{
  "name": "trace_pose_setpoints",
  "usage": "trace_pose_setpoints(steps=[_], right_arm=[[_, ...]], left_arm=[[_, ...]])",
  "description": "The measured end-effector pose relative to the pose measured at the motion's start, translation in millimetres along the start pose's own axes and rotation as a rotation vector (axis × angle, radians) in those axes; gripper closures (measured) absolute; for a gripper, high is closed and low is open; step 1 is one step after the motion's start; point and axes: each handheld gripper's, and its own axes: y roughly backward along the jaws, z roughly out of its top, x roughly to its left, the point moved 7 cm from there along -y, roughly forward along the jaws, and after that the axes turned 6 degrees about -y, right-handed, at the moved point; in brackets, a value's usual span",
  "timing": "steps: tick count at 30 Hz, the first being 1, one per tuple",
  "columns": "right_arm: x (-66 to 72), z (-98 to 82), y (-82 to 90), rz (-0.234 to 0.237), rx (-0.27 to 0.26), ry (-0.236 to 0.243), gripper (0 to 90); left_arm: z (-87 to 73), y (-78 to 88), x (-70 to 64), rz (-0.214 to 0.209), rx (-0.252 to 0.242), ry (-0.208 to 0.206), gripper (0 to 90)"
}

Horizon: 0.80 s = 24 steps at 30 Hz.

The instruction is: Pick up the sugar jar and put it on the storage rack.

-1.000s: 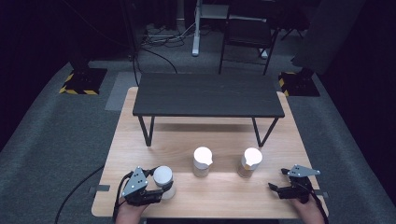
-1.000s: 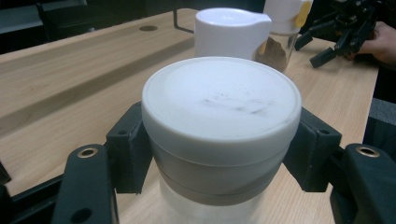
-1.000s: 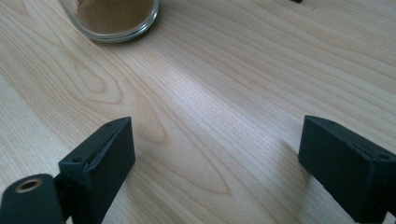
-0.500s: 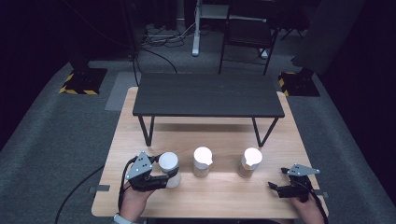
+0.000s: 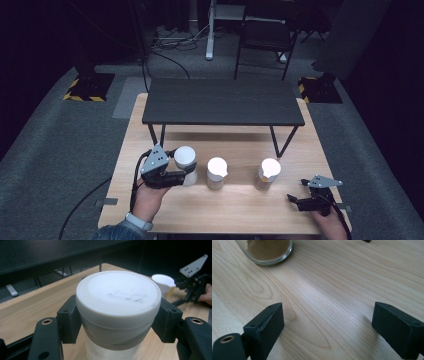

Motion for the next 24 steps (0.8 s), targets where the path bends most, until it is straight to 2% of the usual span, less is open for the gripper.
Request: trace_pose_setpoints(steps=[4,5,14,18,24], right_arm=[[0.0,0.0,0.0,0.0,0.0,0.0,10.4],[0.0,0.0,0.0,0.0,0.0,0.0,10.4],[-0.1,0.0,0.0,0.0,0.0,-0.002,10.4],[0.0,0.0,0.0,-0.001,0.0,-0.001,10.4],[0.1,0.0,0.0,-0.001,0.0,-0.002,10.4]], left_arm=[[17.4,0.9,5.9,0.005,-0.019,-0.007,33.8],[25.8,1.3,8.4,0.011,-0.027,-0.014,33.9],[46.5,-0.7,17.0,0.043,-0.055,-0.006,33.9],[57.2,-2.7,22.5,0.041,-0.067,0.003,33.9],[78.1,-5.1,26.2,0.053,-0.075,-0.024,33.9]])
